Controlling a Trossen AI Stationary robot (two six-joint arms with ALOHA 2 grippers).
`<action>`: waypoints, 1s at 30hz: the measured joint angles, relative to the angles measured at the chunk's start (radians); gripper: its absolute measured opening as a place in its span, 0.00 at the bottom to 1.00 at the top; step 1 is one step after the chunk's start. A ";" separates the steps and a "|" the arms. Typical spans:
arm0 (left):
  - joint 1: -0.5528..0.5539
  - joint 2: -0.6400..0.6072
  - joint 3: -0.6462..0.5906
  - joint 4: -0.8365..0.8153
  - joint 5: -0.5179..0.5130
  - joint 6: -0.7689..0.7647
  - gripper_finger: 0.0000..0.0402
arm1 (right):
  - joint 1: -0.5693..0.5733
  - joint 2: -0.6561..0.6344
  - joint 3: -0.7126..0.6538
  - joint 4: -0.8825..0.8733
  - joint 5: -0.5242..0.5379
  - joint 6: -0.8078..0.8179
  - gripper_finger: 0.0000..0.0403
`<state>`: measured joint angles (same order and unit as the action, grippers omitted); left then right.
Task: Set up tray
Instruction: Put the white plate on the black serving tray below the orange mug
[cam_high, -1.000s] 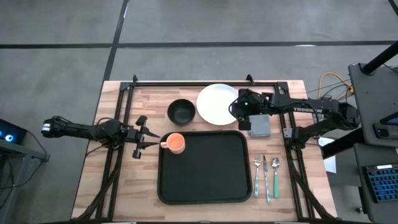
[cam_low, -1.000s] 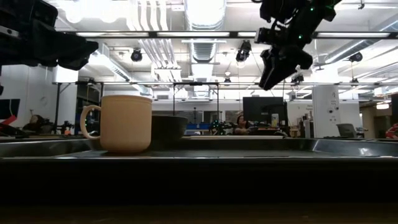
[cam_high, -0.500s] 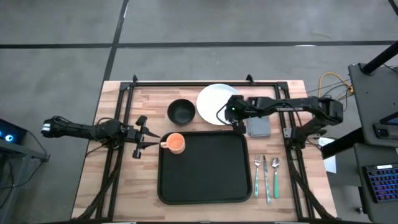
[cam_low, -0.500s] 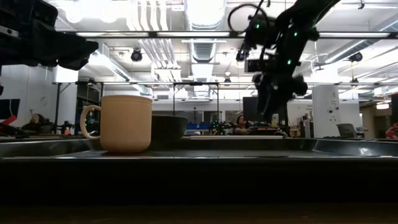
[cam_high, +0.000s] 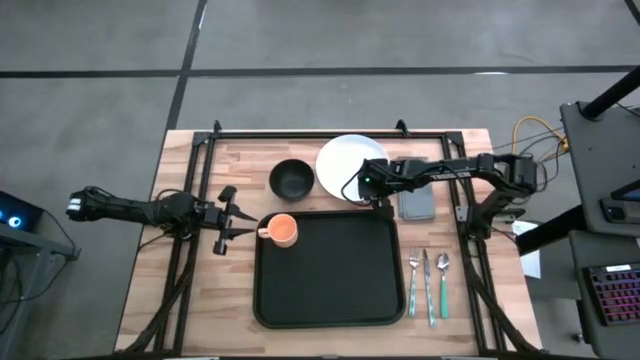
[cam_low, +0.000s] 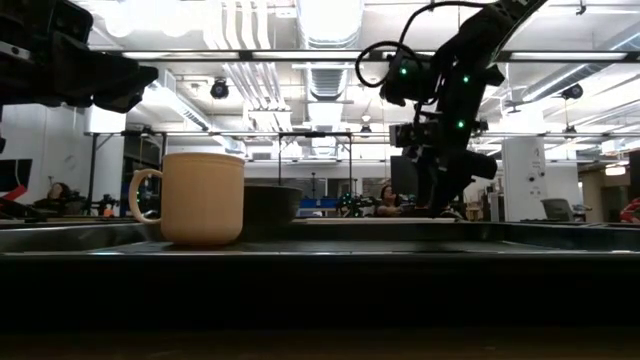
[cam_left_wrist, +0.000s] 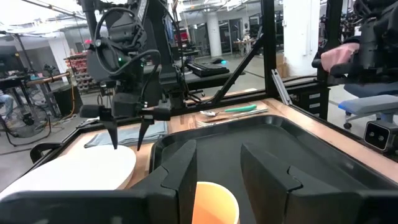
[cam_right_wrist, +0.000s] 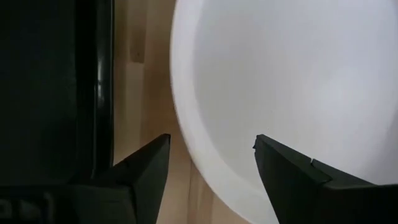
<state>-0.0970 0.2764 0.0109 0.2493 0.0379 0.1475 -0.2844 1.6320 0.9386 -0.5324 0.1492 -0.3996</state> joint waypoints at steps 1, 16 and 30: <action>0.000 0.000 0.000 0.000 0.000 0.000 0.26 | 0.000 0.005 0.000 0.001 0.000 0.000 0.55; 0.000 0.000 0.000 0.000 0.000 0.000 0.26 | 0.000 0.041 -0.013 0.041 0.007 -0.019 0.48; 0.000 0.000 0.000 0.000 0.000 0.000 0.26 | 0.000 0.076 -0.034 0.044 0.007 -0.023 0.22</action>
<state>-0.0971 0.2764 0.0109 0.2492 0.0377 0.1476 -0.2844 1.7085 0.9047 -0.4881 0.1558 -0.4229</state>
